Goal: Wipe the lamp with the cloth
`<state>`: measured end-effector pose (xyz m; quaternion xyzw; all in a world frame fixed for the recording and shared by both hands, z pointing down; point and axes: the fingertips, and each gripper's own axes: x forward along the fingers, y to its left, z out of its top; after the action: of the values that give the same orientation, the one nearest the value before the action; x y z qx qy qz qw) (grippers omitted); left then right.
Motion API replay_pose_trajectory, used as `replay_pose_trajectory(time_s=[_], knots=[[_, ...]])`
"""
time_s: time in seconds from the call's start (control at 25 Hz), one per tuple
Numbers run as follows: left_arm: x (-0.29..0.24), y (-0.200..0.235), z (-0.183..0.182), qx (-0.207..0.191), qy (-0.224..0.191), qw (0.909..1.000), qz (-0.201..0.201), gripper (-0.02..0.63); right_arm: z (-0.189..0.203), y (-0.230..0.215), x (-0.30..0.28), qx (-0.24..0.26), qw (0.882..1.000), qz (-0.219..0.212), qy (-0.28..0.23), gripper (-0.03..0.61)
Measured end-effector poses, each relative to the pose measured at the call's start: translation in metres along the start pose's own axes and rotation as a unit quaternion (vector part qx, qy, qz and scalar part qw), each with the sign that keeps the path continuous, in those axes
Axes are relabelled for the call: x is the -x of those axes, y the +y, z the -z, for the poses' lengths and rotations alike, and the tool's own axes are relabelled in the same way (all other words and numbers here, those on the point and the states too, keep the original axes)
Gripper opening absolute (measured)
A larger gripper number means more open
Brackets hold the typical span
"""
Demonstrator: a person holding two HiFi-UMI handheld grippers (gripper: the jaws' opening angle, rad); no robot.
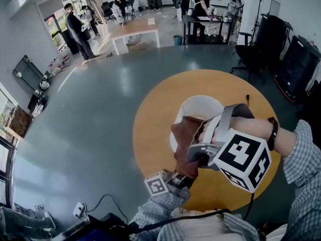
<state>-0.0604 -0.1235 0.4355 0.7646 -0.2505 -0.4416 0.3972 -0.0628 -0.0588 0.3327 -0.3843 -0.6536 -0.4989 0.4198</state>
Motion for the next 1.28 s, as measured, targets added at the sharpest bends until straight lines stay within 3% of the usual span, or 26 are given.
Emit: replay_pose_trajectory(time_s=[0.2,0.36,0.52,0.64,0.72,0.8,0.88,0.96,1.04,1.12,1.28], knots=[[-0.002,0.002,0.003,0.012,-0.001,0.9999,-0.001,0.109,0.015,0.036,0.007,-0.060,0.998,0.011,0.017,0.064],[-0.002,-0.002,0.000,0.024,0.000,0.9997,0.004,0.112,0.014,0.043,0.004,-0.121,0.992,0.038,-0.012,0.063],[0.005,-0.002,-0.002,0.044,-0.001,0.9990,0.002,0.131,0.014,0.047,-0.002,-0.191,0.977,0.082,-0.050,0.063],[0.022,0.002,-0.002,0.041,0.015,0.9988,-0.021,0.158,0.019,0.050,-0.004,-0.240,0.962,0.108,-0.075,0.063],[0.038,0.003,-0.005,0.016,0.037,0.9983,-0.043,0.163,0.021,0.055,-0.005,-0.270,0.951,0.120,-0.090,0.063],[0.048,-0.008,-0.015,-0.044,0.079,0.9943,-0.057,0.169,0.021,0.060,-0.008,-0.295,0.941,0.128,-0.105,0.063],[0.052,-0.023,-0.028,-0.120,0.133,0.9813,-0.069,0.176,0.021,0.067,-0.012,-0.319,0.931,0.135,-0.118,0.063],[0.050,-0.036,-0.042,-0.195,0.193,0.9580,-0.082,0.180,0.022,0.072,-0.017,-0.343,0.919,0.144,-0.131,0.063],[0.041,-0.046,-0.053,-0.275,0.264,0.9193,-0.097,0.183,0.025,0.077,-0.024,-0.366,0.907,0.152,-0.145,0.063],[0.028,-0.056,-0.059,-0.356,0.343,0.8630,-0.103,0.189,0.027,0.081,-0.029,-0.386,0.895,0.157,-0.158,0.063],[0.004,-0.072,-0.068,-0.498,0.467,0.7239,-0.099,0.202,0.031,0.085,-0.038,-0.424,0.871,0.164,-0.183,0.063]])
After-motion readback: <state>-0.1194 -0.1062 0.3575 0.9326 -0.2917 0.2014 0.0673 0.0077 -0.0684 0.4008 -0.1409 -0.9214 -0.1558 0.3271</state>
